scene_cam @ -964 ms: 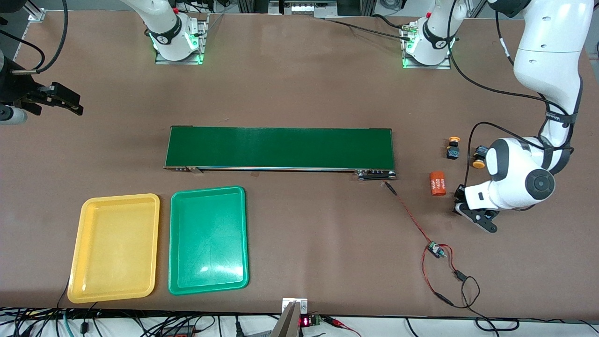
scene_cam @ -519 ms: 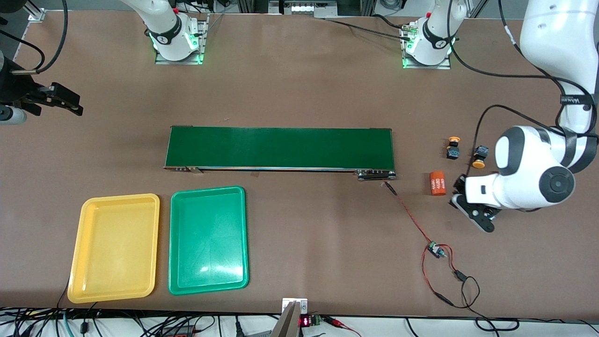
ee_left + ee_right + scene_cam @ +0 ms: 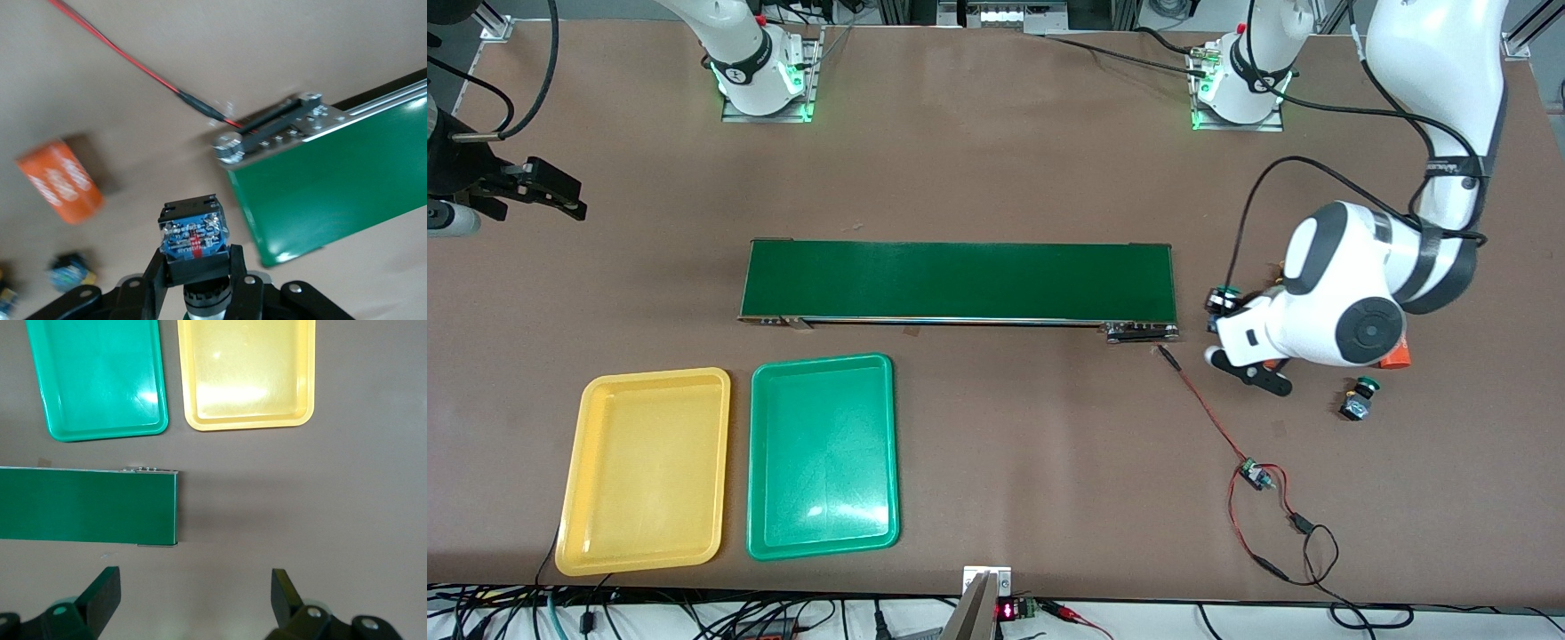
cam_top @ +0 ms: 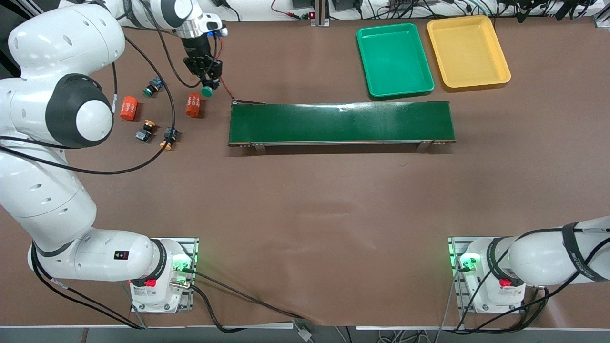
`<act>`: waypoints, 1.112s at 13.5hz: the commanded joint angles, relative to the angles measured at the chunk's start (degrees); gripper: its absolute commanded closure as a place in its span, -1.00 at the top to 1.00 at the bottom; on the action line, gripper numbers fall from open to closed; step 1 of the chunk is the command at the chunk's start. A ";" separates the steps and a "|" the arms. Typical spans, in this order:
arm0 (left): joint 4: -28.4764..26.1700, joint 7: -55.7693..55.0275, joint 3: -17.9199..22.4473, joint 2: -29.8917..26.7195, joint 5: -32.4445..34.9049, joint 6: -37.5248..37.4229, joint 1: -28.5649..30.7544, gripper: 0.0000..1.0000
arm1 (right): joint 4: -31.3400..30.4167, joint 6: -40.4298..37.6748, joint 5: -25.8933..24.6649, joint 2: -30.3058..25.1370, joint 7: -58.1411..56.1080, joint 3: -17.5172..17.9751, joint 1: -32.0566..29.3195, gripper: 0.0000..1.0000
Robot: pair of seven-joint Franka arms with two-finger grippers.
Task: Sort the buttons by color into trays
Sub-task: 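Carry the green button with the left gripper onto the conveyor belt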
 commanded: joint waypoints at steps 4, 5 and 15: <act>-25.38 -11.05 -4.92 -13.99 -7.81 17.09 0.55 -0.65 | -0.66 0.56 -0.16 -0.62 0.06 0.29 -0.07 1.00; -26.90 -12.54 -6.05 -14.00 -7.90 19.57 0.55 -0.64 | -0.66 0.73 -0.16 -0.53 0.06 0.29 -0.25 1.00; -28.85 -12.82 -6.94 -9.96 -7.82 31.20 -0.51 0.99 | -0.66 0.73 -0.07 -0.45 0.14 0.29 -0.16 1.00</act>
